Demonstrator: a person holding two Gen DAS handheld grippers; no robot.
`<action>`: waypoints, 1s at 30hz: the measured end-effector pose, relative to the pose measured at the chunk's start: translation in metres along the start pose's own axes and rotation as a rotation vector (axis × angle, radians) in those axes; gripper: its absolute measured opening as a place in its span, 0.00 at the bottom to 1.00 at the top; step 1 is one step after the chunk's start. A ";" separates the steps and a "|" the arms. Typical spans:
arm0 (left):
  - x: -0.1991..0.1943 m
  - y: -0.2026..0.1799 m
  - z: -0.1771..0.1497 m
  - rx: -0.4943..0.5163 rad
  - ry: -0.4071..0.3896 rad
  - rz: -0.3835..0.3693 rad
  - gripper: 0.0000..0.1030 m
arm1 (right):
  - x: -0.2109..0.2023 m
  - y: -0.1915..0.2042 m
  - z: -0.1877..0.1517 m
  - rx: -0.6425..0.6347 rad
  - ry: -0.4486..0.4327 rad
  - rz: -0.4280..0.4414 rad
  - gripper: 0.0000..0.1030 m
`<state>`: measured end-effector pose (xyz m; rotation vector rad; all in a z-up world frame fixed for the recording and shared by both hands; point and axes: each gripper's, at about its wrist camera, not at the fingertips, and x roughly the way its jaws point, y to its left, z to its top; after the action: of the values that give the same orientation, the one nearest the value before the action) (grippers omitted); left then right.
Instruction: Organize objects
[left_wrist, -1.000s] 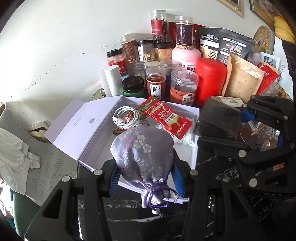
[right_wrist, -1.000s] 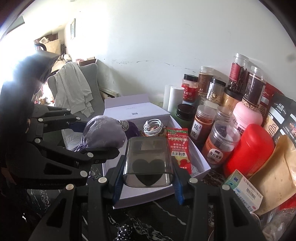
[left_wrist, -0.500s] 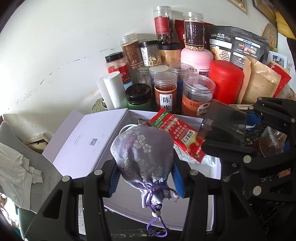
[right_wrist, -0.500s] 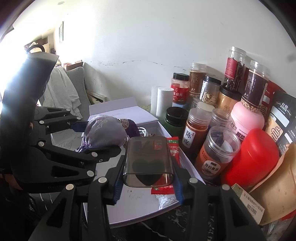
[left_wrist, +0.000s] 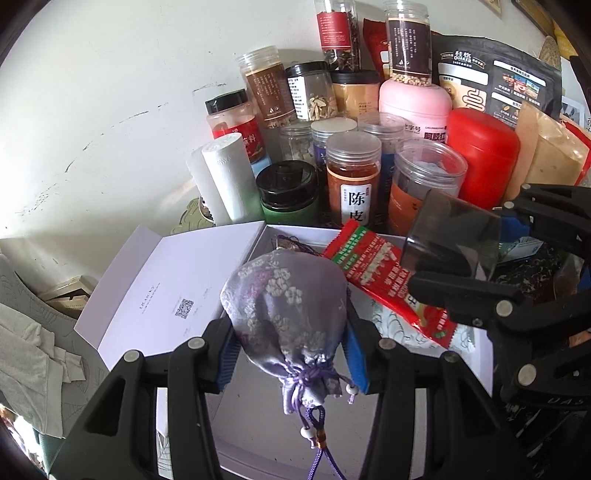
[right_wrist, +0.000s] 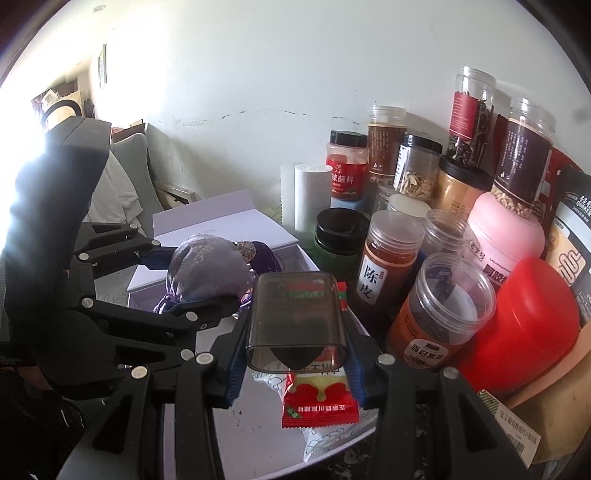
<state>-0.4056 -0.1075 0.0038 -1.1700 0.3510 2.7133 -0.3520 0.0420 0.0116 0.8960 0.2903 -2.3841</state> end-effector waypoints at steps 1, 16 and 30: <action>0.003 0.000 0.001 0.001 -0.004 -0.002 0.45 | 0.003 -0.001 0.000 0.002 0.006 0.003 0.44; 0.038 -0.003 -0.008 0.026 0.034 -0.062 0.46 | 0.033 -0.011 -0.011 0.014 0.076 0.021 0.44; 0.052 -0.006 -0.028 0.000 0.177 -0.080 0.46 | 0.046 -0.006 -0.021 0.000 0.132 0.047 0.44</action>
<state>-0.4203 -0.1068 -0.0534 -1.3975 0.3195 2.5484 -0.3716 0.0349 -0.0346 1.0513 0.3167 -2.2866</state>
